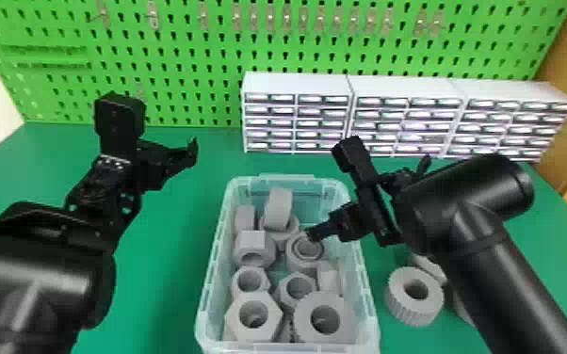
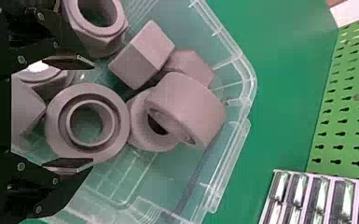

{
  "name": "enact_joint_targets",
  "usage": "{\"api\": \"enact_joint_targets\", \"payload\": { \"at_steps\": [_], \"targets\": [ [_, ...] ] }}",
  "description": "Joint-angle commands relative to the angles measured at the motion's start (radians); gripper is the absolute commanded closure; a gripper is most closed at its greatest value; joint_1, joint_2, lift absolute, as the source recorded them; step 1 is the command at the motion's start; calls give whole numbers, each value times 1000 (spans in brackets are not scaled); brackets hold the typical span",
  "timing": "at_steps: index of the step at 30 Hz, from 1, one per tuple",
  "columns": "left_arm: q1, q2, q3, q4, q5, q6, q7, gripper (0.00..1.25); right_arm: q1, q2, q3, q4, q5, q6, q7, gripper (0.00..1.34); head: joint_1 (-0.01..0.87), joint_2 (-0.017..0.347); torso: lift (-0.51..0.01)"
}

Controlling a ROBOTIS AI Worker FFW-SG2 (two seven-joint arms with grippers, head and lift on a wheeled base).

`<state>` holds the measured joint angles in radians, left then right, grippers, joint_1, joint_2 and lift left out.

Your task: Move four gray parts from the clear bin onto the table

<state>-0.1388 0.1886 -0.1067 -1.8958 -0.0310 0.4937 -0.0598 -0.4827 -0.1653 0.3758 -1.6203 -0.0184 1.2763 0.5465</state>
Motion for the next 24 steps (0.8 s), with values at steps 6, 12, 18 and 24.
{"api": "enact_joint_targets", "payload": {
  "at_steps": [6, 12, 18, 24],
  "targets": [
    [-1, 0, -4, 1, -6, 0, 0, 124, -5, 1, -34, 76, -46, -104, 1, 489, 686, 26, -50],
    [-1, 0, -4, 1, -6, 0, -2, 124, -7, 10, -92, 186, -127, -212, 1, 458, 686, 26, -50],
    [1, 0, -2, 1, -7, 0, -3, 124, -11, 3, -121, 324, -330, -325, 6, 458, 686, 26, -50],
    [1, 0, -2, 1, -7, 0, -3, 124, -27, 4, -126, 387, -336, -390, 46, 458, 686, 26, -50]
  ]
}}
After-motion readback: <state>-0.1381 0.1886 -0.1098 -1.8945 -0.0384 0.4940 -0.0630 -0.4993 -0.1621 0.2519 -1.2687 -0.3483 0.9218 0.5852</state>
